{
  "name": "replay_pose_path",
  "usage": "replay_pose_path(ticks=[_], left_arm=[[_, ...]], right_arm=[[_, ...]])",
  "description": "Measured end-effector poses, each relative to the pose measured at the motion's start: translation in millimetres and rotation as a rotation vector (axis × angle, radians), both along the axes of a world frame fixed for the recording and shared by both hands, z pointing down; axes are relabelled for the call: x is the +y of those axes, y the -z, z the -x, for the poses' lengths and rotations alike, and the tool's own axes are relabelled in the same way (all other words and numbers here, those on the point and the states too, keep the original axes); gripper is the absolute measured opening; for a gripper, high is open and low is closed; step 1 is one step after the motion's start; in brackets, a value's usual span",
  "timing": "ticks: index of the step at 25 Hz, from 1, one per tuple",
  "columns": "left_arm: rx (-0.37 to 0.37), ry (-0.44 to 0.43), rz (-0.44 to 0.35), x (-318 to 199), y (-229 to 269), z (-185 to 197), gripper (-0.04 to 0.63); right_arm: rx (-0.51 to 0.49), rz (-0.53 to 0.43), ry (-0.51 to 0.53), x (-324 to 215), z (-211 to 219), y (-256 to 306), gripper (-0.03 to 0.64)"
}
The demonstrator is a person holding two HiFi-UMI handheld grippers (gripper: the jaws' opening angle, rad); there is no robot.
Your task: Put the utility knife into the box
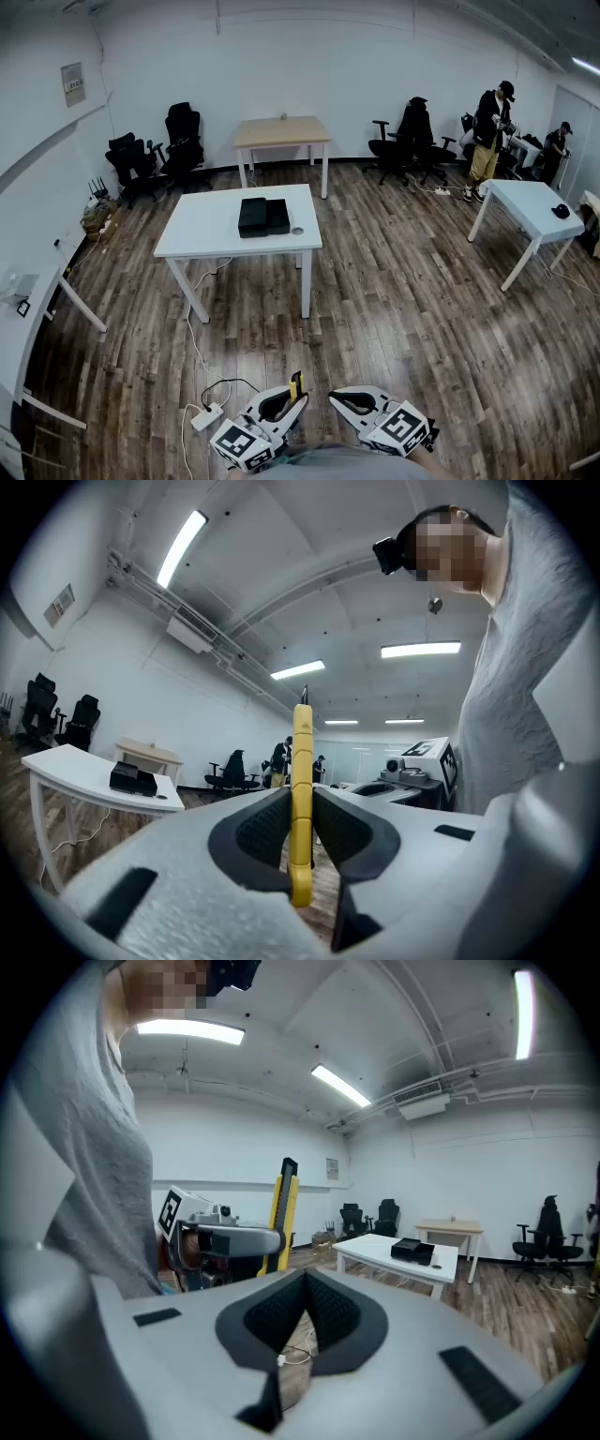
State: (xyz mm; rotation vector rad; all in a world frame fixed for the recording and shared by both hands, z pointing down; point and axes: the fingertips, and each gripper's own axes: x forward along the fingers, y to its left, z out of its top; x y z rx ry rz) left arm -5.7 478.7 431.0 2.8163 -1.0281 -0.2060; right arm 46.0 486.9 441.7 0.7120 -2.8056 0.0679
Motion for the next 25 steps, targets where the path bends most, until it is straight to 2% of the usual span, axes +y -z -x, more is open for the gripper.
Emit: replay_pose_path(ticks=[12, 16, 20, 25], left_arm=[[-0.007, -0.027, 0.004, -7.1, 1.9, 7.5, 0.084], [-0.004, -0.026, 0.001, -10.0, 2.4, 9.6, 0.084], [-0.004, -0.029, 0.0, -11.9, 1.2, 8.9, 0.084], [-0.004, -0.039, -0.001, -15.4, 0.8, 8.8, 0.084]], right_arm=[[-0.007, 0.012, -0.033, -3.2, 9.0, 3.1, 0.028], [-0.003, 0.022, -0.024, -4.3, 12.0, 1.1, 0.028], [-0.043, 0.054, 0.011, -4.2, 14.3, -2.3, 0.029], [0.01, 0.033, 0.023, -4.4, 21.7, -7.2, 0.031]])
